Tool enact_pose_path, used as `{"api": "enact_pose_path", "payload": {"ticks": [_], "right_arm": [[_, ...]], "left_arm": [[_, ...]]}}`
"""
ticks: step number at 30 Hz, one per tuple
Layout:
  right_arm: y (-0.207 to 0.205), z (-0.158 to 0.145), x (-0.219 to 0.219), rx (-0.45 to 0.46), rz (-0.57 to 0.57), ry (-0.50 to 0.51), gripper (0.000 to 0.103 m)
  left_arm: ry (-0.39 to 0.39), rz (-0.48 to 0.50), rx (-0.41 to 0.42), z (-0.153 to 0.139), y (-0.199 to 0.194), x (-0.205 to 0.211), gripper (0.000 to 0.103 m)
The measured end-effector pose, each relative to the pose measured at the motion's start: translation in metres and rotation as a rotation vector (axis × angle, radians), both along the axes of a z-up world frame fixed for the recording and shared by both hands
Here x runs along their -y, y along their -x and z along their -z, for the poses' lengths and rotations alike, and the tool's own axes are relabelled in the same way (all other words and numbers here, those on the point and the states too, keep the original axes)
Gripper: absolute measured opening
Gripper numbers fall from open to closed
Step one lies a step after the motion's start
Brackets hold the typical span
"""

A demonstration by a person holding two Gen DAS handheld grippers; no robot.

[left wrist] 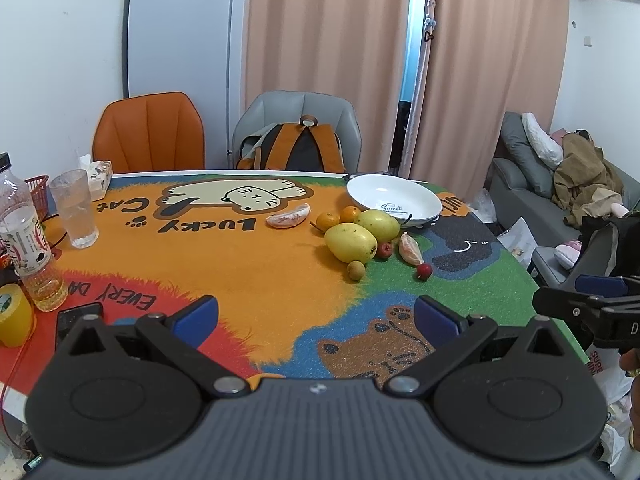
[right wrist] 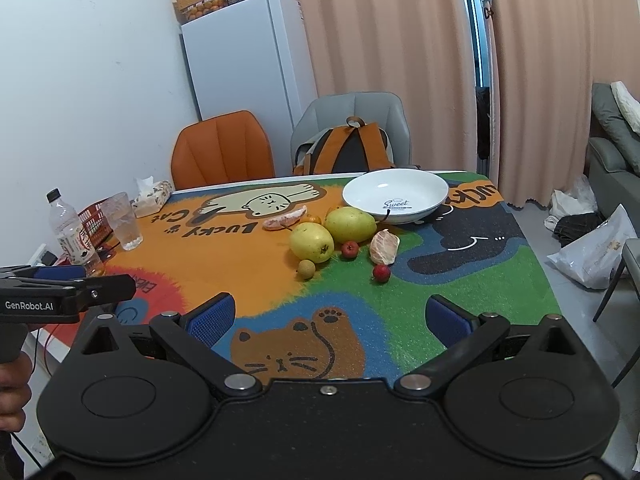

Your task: Organize fruits

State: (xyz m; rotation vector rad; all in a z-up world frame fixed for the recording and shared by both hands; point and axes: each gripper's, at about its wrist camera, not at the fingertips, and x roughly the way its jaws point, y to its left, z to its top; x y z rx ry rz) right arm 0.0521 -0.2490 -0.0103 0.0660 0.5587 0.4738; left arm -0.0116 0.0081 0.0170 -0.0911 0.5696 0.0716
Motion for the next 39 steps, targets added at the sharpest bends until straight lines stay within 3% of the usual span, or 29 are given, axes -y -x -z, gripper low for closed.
{"api": "enact_pose_path", "payload": {"ticks": [39], "right_arm": [[-0.0011, 0.0027, -0.0003, -0.005, 0.001, 0.003, 0.103]], "left_arm": [[-0.002, 0.006, 0.004, 0.0017, -0.0013, -0.0004, 0.103]]}}
